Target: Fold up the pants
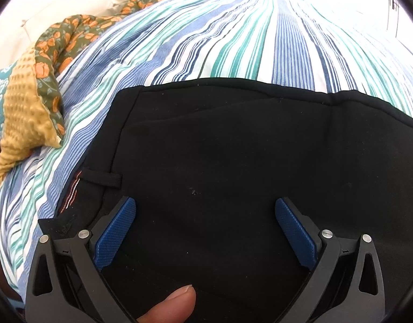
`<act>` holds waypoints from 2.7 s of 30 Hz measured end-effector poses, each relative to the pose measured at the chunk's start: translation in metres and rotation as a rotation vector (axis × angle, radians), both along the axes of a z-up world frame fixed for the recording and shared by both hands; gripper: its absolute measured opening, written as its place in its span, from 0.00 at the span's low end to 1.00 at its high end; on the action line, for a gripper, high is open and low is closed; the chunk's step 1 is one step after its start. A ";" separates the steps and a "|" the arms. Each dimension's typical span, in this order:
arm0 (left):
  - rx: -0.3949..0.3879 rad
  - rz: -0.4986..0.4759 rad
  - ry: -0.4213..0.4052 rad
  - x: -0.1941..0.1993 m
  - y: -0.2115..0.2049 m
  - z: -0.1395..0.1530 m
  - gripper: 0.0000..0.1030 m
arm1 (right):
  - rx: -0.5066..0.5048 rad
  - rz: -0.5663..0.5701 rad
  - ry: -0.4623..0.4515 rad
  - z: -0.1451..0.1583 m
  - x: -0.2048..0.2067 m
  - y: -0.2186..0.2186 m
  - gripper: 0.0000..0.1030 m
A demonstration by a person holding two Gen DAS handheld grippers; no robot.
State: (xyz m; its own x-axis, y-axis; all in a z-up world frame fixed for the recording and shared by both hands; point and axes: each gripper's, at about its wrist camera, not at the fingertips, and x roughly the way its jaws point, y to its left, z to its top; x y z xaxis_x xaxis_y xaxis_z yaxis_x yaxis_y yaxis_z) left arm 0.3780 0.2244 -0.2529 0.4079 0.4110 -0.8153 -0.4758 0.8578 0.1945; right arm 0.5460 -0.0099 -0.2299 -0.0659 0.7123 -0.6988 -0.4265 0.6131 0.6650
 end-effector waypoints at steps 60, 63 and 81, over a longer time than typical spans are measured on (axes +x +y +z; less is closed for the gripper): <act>-0.219 -0.176 -0.069 -0.149 -0.096 0.072 0.99 | -0.333 -0.846 -0.102 0.091 -0.235 -0.455 0.86; -0.166 -0.075 -0.113 -0.114 -0.050 0.080 0.99 | -0.316 -0.637 -0.124 0.090 -0.205 -0.371 0.86; -0.064 0.068 -0.105 -0.068 0.030 0.005 1.00 | -0.320 -0.058 -0.303 0.018 -0.036 -0.070 0.86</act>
State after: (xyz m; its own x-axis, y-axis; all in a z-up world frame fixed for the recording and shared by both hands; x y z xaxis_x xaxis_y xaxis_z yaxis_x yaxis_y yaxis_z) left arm 0.3096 0.2543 -0.2481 0.4649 0.3892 -0.7952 -0.5480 0.8320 0.0868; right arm 0.5098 -0.0796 -0.2115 0.2094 0.4536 -0.8663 -0.5313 0.7965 0.2886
